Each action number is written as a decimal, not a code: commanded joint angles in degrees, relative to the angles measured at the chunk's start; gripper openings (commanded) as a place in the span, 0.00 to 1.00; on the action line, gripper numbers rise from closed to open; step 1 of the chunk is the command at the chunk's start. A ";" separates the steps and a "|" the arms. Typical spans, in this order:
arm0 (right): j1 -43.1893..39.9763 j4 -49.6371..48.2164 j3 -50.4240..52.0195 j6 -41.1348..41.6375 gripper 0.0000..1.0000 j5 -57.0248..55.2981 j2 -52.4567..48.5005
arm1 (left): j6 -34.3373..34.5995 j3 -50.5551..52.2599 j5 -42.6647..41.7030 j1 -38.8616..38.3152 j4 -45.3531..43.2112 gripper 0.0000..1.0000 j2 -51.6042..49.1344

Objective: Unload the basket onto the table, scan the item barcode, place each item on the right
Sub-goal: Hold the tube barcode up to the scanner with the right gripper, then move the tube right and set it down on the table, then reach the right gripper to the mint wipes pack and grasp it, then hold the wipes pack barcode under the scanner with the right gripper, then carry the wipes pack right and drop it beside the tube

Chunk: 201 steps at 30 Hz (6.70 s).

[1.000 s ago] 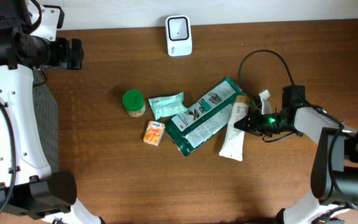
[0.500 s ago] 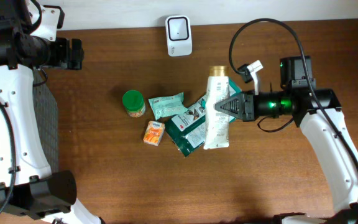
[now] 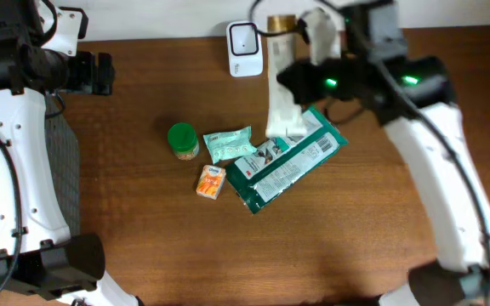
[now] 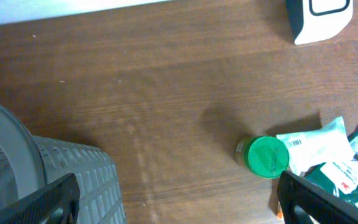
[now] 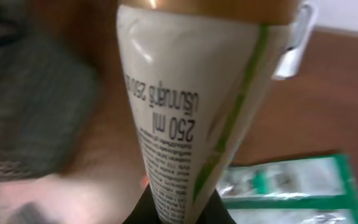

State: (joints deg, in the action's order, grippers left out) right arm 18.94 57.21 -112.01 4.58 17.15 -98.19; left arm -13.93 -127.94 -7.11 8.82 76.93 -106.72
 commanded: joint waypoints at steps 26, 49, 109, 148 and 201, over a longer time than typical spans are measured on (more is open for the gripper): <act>5.31 -72.26 -1.84 -63.71 0.04 -48.68 -44.72 | -0.52 -0.35 -0.63 0.37 -0.09 0.99 0.22; -8.22 -8.68 -1.86 -7.80 0.04 -5.99 -4.13 | -0.52 -0.35 -0.63 0.37 -0.07 0.99 0.22; -0.11 4.00 -6.16 0.42 0.64 20.33 -41.05 | -0.52 -0.35 -0.63 0.37 -0.09 0.99 0.22; -2.93 1.99 -15.30 -1.27 0.04 -13.62 -14.10 | -0.52 -0.35 -0.61 0.37 -0.09 0.99 0.22; -18.56 25.31 -15.06 13.84 0.04 -19.19 -11.80 | -0.52 -0.35 -0.61 0.37 -0.07 0.99 0.22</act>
State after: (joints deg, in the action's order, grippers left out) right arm 5.17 78.52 -127.28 14.68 -2.13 -108.25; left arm -13.96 -127.94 -7.11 8.82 76.97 -106.72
